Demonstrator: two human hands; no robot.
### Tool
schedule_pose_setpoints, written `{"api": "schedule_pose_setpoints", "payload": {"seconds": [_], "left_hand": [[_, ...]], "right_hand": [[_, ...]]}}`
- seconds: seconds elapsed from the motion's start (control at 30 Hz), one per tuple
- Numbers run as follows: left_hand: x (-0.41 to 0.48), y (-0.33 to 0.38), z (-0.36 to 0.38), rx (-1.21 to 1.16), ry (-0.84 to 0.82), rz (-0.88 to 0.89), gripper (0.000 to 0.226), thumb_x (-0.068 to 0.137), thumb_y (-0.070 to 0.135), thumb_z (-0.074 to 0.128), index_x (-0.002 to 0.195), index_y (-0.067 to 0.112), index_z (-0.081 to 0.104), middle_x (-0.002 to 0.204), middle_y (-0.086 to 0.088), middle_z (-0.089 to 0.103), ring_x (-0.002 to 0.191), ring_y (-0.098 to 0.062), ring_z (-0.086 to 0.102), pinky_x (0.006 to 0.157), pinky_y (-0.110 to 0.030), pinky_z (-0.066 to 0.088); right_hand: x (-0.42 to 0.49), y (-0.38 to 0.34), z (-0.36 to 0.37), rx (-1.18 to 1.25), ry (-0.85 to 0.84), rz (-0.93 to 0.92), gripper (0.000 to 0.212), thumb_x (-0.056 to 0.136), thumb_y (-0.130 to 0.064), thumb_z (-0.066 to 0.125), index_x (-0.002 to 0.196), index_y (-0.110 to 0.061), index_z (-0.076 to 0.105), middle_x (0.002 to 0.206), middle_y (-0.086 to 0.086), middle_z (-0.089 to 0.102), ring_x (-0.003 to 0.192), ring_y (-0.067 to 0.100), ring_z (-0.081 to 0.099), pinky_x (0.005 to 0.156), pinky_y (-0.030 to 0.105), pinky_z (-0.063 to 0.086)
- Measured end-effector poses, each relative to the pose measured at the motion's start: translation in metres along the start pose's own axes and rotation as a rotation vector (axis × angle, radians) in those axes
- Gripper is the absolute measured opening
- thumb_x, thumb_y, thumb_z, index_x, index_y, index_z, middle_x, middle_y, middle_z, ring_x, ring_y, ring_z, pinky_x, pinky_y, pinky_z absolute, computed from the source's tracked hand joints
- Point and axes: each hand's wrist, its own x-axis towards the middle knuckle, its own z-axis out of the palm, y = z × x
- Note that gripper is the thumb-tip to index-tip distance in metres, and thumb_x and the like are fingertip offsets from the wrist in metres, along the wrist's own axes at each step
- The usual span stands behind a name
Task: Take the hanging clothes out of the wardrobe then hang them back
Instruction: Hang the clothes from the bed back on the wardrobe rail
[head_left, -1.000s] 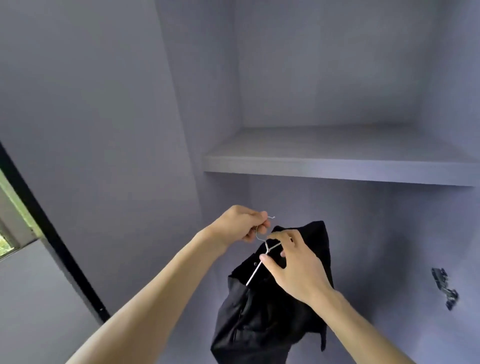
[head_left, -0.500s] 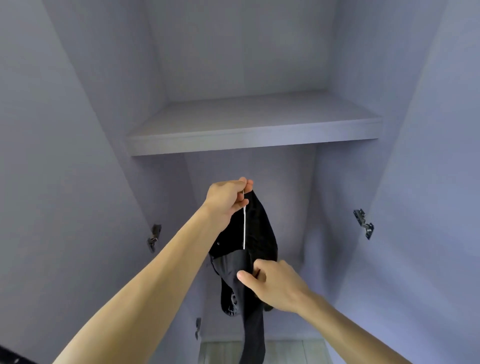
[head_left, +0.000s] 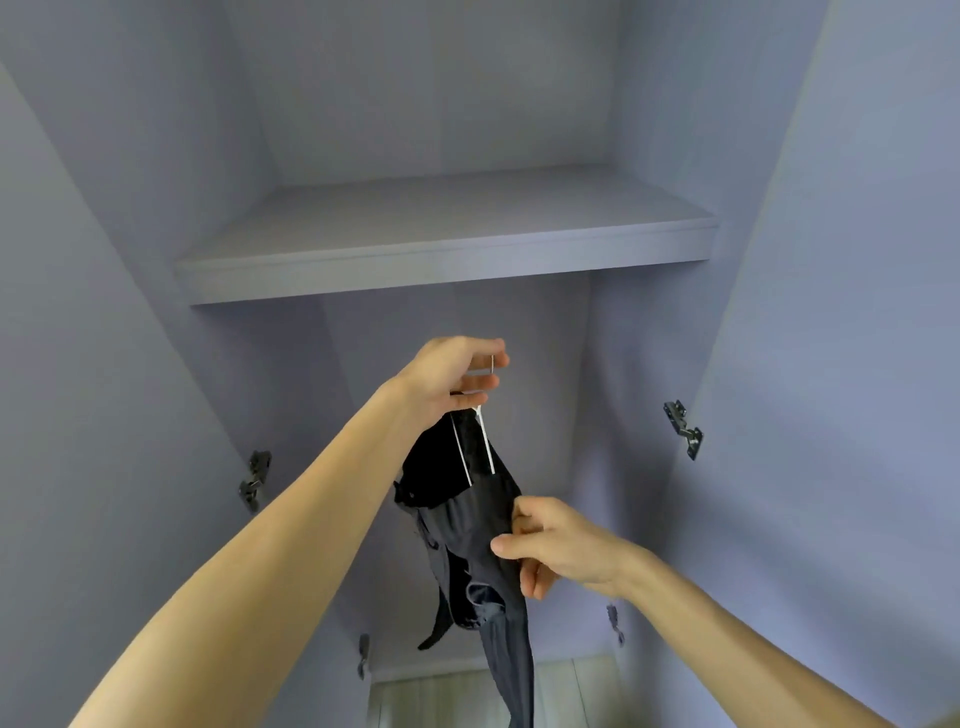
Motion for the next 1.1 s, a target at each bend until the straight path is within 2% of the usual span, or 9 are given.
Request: {"api": "schedule_pose_setpoints", "payload": {"seconds": [0.07, 0.17, 0.27, 0.33, 0.43, 0.53, 0.67, 0.87, 1.1], "left_hand": [[0.007, 0.009, 0.008, 0.085, -0.045, 0.022, 0.027, 0.092, 0.032, 0.067, 0.114, 0.017, 0.071, 0.109, 0.003, 0.073, 0.087, -0.014, 0.067, 0.080, -0.031, 0.055], [0.021, 0.023, 0.021, 0.348, -0.018, 0.105, 0.025, 0.094, 0.033, 0.062, 0.106, 0.013, 0.071, 0.111, 0.005, 0.067, 0.090, -0.014, 0.066, 0.083, -0.031, 0.054], [0.040, 0.035, 0.024, 0.808, 0.216, 0.376, 0.028, 0.094, 0.029, 0.056, 0.121, 0.024, 0.062, 0.116, 0.005, 0.061, 0.107, -0.018, 0.058, 0.090, -0.034, 0.050], [0.051, 0.045, 0.023, 0.916, 0.417, 0.550, 0.047, 0.094, 0.027, 0.055, 0.140, 0.024, 0.046, 0.134, 0.000, 0.053, 0.125, -0.023, 0.045, 0.096, -0.040, 0.047], [0.070, 0.059, 0.021, 1.063, 0.608, 0.767, 0.062, 0.096, 0.032, 0.053, 0.152, 0.019, 0.031, 0.156, -0.007, 0.032, 0.142, -0.028, 0.026, 0.113, -0.046, 0.032], [0.098, 0.062, 0.014, 1.267, 0.583, 0.724, 0.069, 0.101, 0.044, 0.041, 0.159, 0.026, 0.010, 0.166, -0.005, 0.005, 0.152, -0.025, 0.003, 0.122, -0.051, 0.005], [0.135, 0.039, 0.003, 1.333, 0.498, 0.532, 0.062, 0.102, 0.055, 0.019, 0.155, 0.043, -0.012, 0.166, 0.003, -0.015, 0.151, -0.019, -0.017, 0.120, -0.058, -0.008], [0.159, 0.022, 0.011, 1.312, 0.701, 0.603, 0.065, 0.099, 0.063, 0.015, 0.153, 0.043, -0.014, 0.165, 0.000, -0.010, 0.150, -0.023, -0.020, 0.118, -0.062, -0.010], [0.181, 0.014, 0.016, 1.256, 0.810, 0.640, 0.071, 0.098, 0.068, 0.023, 0.155, 0.041, -0.010, 0.165, -0.005, -0.008, 0.150, -0.025, -0.018, 0.115, -0.064, -0.010]], "right_hand": [[0.002, -0.002, -0.014, 0.164, -0.085, 0.018, 0.028, 0.095, -0.012, 0.064, 0.118, 0.002, 0.057, 0.088, 0.005, 0.065, 0.056, 0.017, 0.060, 0.050, 0.025, 0.049], [0.009, -0.004, -0.039, 0.318, -0.105, -0.006, 0.027, 0.094, -0.010, 0.065, 0.121, -0.009, 0.063, 0.093, 0.004, 0.068, 0.054, 0.015, 0.057, 0.046, 0.021, 0.047], [0.022, -0.005, -0.065, 0.369, -0.036, -0.017, 0.027, 0.093, -0.009, 0.065, 0.121, -0.007, 0.065, 0.091, 0.004, 0.065, 0.052, 0.013, 0.055, 0.043, 0.019, 0.044], [0.030, -0.004, -0.082, 0.387, 0.037, -0.016, 0.025, 0.093, -0.007, 0.064, 0.118, -0.005, 0.065, 0.085, 0.004, 0.062, 0.051, 0.012, 0.053, 0.041, 0.019, 0.042], [0.040, 0.000, -0.108, 0.399, 0.147, -0.005, 0.025, 0.093, -0.005, 0.064, 0.117, 0.001, 0.063, 0.076, 0.003, 0.062, 0.048, 0.011, 0.050, 0.041, 0.019, 0.039], [0.048, 0.002, -0.134, 0.436, 0.206, -0.005, 0.020, 0.092, -0.006, 0.066, 0.111, 0.002, 0.063, 0.068, 0.001, 0.061, 0.047, 0.010, 0.048, 0.040, 0.018, 0.038], [0.065, 0.002, -0.168, 0.481, 0.278, -0.033, 0.010, 0.093, -0.009, 0.066, 0.101, -0.008, 0.060, 0.067, 0.000, 0.057, 0.048, 0.009, 0.047, 0.041, 0.019, 0.035], [0.100, 0.001, -0.213, 0.387, 0.424, -0.091, 0.023, 0.095, -0.012, 0.065, 0.080, -0.015, 0.047, 0.062, -0.005, 0.046, 0.048, 0.010, 0.043, 0.043, 0.021, 0.033], [0.132, -0.017, -0.260, 0.252, 0.496, -0.135, 0.032, 0.096, -0.008, 0.062, 0.075, -0.014, 0.038, 0.054, -0.007, 0.041, 0.046, 0.010, 0.040, 0.044, 0.022, 0.031]]}}
